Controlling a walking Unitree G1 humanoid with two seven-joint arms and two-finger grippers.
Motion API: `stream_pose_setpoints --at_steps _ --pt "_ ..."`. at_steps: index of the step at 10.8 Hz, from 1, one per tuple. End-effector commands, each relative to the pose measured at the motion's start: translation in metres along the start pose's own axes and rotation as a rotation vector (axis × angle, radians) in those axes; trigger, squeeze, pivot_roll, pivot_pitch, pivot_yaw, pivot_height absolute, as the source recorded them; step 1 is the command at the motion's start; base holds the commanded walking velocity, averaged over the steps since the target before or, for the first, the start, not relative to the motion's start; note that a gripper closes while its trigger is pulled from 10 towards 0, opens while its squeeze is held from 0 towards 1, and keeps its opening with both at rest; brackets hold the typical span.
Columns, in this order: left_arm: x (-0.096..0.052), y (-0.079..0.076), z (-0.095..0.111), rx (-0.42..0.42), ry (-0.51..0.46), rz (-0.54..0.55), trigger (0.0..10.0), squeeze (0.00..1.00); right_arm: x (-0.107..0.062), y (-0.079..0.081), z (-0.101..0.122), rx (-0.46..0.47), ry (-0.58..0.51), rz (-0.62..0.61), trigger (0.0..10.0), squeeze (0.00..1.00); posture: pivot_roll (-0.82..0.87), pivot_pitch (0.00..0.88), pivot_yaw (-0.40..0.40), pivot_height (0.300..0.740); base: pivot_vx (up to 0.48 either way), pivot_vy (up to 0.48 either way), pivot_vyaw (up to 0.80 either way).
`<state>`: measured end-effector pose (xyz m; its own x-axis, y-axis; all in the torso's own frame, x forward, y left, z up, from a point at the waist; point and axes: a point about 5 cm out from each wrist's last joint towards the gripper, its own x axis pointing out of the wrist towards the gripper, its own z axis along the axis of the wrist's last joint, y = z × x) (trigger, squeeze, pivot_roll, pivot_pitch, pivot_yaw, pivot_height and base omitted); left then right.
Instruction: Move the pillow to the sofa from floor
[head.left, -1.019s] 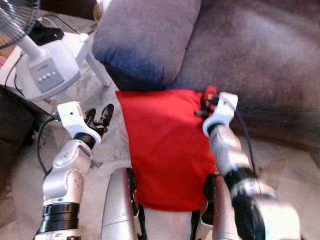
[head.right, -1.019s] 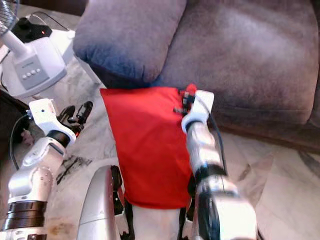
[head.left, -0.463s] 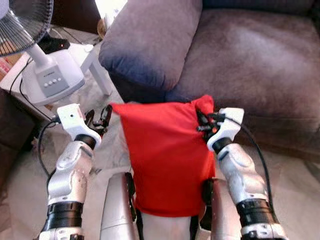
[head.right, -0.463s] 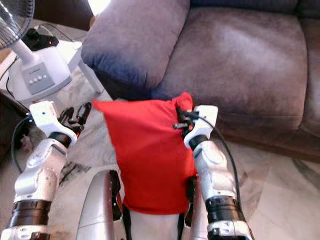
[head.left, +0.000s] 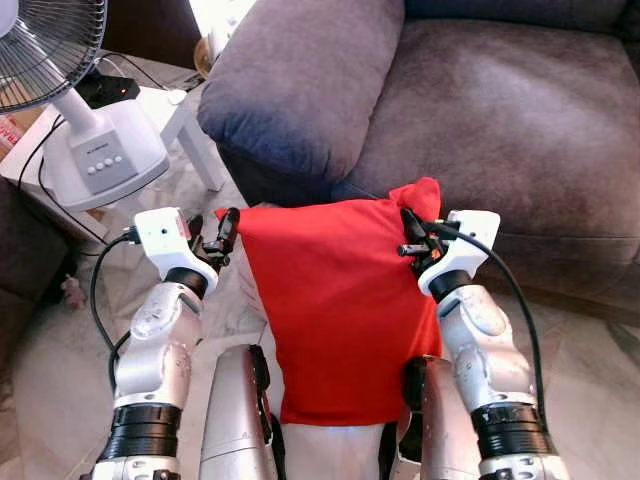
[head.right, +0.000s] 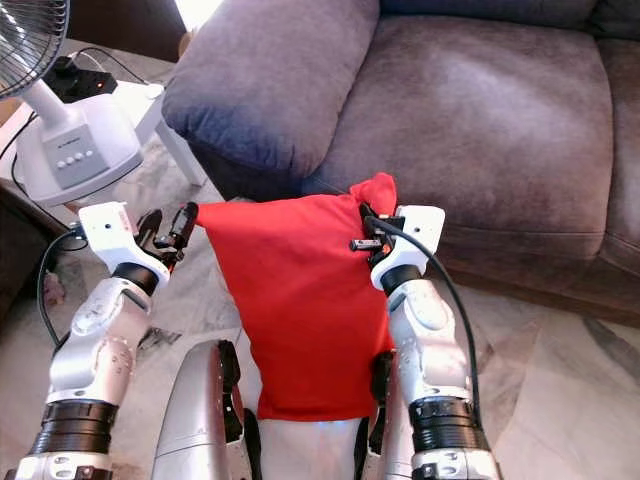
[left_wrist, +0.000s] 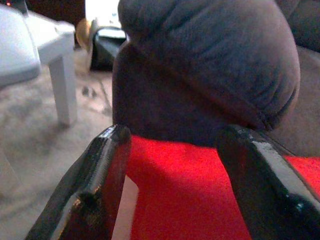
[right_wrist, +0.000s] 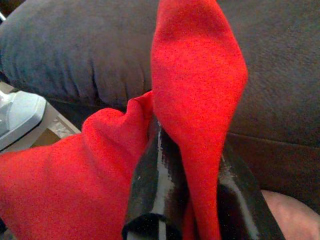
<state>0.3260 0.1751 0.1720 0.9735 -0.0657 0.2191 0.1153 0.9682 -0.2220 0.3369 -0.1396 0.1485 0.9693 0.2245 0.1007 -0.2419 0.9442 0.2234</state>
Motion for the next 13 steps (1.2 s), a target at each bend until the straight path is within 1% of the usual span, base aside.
stream_pose_setpoints --at_steps 1,2,3,4,5,6,7,8,10,11,13 --pt "-0.006 0.005 0.001 0.126 -0.028 0.027 10.0 0.0 0.0 0.004 0.013 -0.028 -0.086 0.014 10.0 0.0 0.2 0.211 0.034 0.54 0.0 0.0 0.0" --pt "-0.011 0.012 -0.011 0.151 0.025 0.068 10.0 0.0 0.001 0.004 0.011 -0.024 -0.083 0.007 10.0 0.0 0.2 0.207 0.032 0.54 0.0 0.0 0.0" --pt "-0.018 0.021 -0.023 0.152 0.076 0.094 10.0 0.0 0.001 0.004 0.011 -0.025 -0.086 0.006 10.0 0.0 0.2 0.204 0.033 0.54 0.0 0.0 0.0" --pt "-0.027 0.031 -0.026 0.136 0.063 0.154 10.0 0.0 0.001 0.004 0.011 -0.029 -0.089 0.001 10.0 0.0 0.19 0.2 0.033 0.54 0.0 0.0 0.0" --pt "-0.031 0.032 -0.015 0.17 -0.018 0.181 10.0 0.0 0.001 0.003 0.013 -0.035 -0.103 -0.008 10.0 0.0 0.2 0.194 0.03 0.54 0.0 0.0 0.0" --pt "-0.03 0.022 0.005 0.234 -0.109 0.152 10.0 0.0 0.001 0.003 0.016 -0.052 -0.116 -0.014 10.0 0.0 0.2 0.191 0.024 0.54 0.0 0.0 0.0" --pt "-0.031 0.011 0.015 0.282 -0.159 0.106 10.0 0.0 0.001 0.003 0.016 -0.059 -0.122 -0.013 10.0 0.0 0.2 0.185 0.022 0.54 0.0 0.0 0.0" --pt "-0.033 0.006 0.014 0.302 -0.159 0.081 10.0 0.0 0.0 0.003 0.016 -0.06 -0.123 -0.014 10.0 0.0 0.2 0.18 0.02 0.54 0.0 0.0 0.0" --pt "-0.034 0.006 0.011 0.292 -0.158 0.092 10.0 0.0 0.0 0.003 0.015 -0.059 -0.126 -0.021 10.0 0.0 0.19 0.167 0.02 0.54 0.0 0.0 0.0" --pt "-0.036 0.003 0.013 0.306 -0.168 0.097 10.0 0.0 0.0 0.001 0.015 -0.053 -0.136 -0.04 10.0 0.0 0.19 0.158 0.021 0.54 0.0 0.0 0.0" --pt "-0.039 0.001 0.013 0.297 -0.168 0.101 10.0 0.0 -0.001 0.002 0.016 -0.047 -0.144 -0.045 10.0 0.0 0.18 0.15 0.023 0.54 0.0 0.0 0.0"
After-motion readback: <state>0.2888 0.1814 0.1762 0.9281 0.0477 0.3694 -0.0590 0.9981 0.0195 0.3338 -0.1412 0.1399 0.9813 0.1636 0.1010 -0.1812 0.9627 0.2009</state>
